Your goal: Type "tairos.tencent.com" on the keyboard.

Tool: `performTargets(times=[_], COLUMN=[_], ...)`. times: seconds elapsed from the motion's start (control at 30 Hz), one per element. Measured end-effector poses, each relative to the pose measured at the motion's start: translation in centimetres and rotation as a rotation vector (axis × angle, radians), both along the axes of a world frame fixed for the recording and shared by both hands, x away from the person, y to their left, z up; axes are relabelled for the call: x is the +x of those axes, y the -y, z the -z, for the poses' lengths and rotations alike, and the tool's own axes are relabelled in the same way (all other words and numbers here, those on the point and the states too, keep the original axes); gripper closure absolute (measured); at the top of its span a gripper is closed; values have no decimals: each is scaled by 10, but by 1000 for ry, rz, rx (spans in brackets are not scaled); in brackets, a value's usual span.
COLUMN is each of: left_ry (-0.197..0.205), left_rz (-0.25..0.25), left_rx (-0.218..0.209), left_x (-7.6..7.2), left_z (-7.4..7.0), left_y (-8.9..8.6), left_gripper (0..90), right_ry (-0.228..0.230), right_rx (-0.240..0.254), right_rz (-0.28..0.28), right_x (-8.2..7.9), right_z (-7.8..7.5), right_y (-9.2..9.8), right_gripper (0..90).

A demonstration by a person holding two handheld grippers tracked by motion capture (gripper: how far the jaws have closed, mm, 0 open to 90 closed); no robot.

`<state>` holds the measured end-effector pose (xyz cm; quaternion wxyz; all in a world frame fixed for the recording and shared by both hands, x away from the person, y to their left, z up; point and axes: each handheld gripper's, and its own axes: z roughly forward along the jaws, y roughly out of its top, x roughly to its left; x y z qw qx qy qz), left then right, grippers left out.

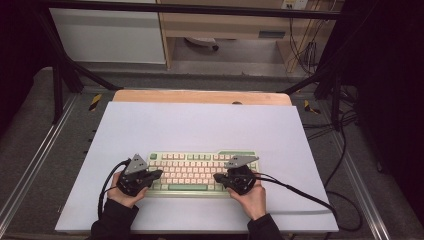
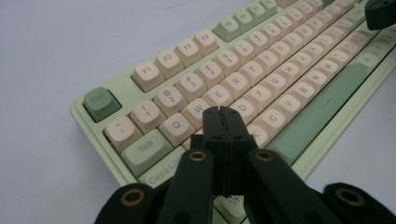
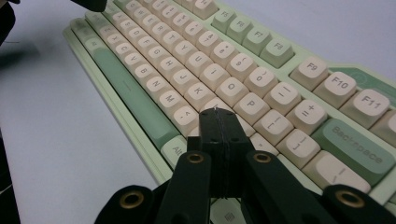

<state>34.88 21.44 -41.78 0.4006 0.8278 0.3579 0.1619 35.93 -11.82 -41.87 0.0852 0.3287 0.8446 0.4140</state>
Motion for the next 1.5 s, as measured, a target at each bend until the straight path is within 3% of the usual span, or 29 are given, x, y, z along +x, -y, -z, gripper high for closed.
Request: performTargets(times=[0.67,1.5], left_ry=[13,22], left_rz=[19,45], left_rx=[5,25], left_x=[-3,11], left_z=[-5,-9], left_y=[16,56], left_gripper=[900,900], right_ry=[-3,-2], right_rx=[14,4], right_rz=[38,33], right_x=[-3,-5], right_z=[0,0], right_y=[24,25], right_gripper=[900,900])
